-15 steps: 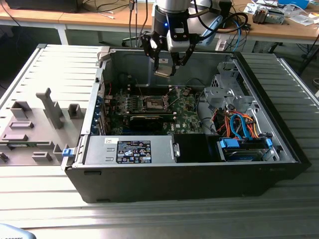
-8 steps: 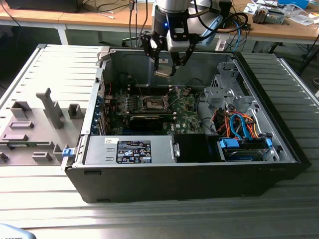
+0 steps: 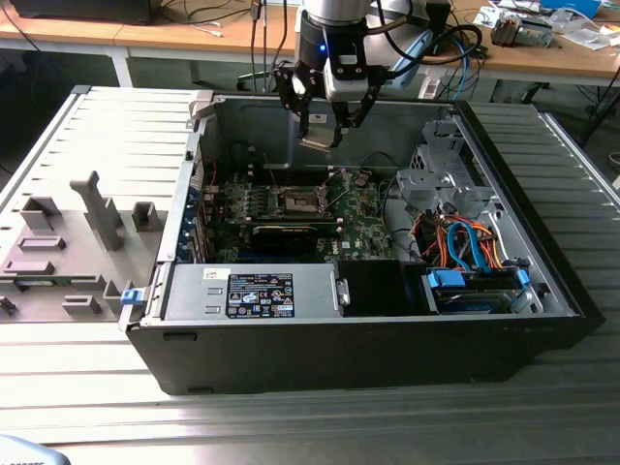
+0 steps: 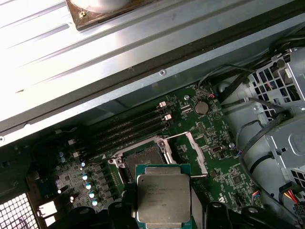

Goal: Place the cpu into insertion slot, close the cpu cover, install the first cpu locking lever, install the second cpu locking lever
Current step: 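Place the cpu into insertion slot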

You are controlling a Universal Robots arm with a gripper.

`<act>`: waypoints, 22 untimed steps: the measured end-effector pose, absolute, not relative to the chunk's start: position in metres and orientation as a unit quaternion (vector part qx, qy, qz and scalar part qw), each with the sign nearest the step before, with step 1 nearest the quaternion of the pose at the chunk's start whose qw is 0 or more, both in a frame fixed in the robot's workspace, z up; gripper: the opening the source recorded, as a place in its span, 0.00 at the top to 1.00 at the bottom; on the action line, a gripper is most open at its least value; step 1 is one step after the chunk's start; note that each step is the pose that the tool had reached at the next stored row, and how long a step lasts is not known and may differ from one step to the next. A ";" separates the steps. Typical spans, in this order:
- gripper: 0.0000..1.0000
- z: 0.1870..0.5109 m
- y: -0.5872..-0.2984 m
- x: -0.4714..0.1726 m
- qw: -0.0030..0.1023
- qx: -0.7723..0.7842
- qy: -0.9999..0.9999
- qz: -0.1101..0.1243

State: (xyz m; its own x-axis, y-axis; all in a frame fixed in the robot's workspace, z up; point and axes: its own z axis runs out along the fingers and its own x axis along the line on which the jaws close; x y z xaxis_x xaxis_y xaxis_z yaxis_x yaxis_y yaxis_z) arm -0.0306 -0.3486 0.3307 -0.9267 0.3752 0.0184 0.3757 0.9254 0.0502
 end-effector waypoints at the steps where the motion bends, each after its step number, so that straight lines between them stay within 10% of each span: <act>1: 0.45 0.331 -0.349 -0.031 0.004 -0.192 -0.981 -0.026; 22: 0.45 0.331 -0.349 -0.031 0.004 -0.206 -0.978 -0.026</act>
State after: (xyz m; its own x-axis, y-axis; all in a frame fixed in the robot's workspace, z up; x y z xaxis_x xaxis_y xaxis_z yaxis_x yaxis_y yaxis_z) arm -0.0306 -0.3486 0.3307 -0.9152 0.4026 0.0183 0.4030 0.9138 0.0503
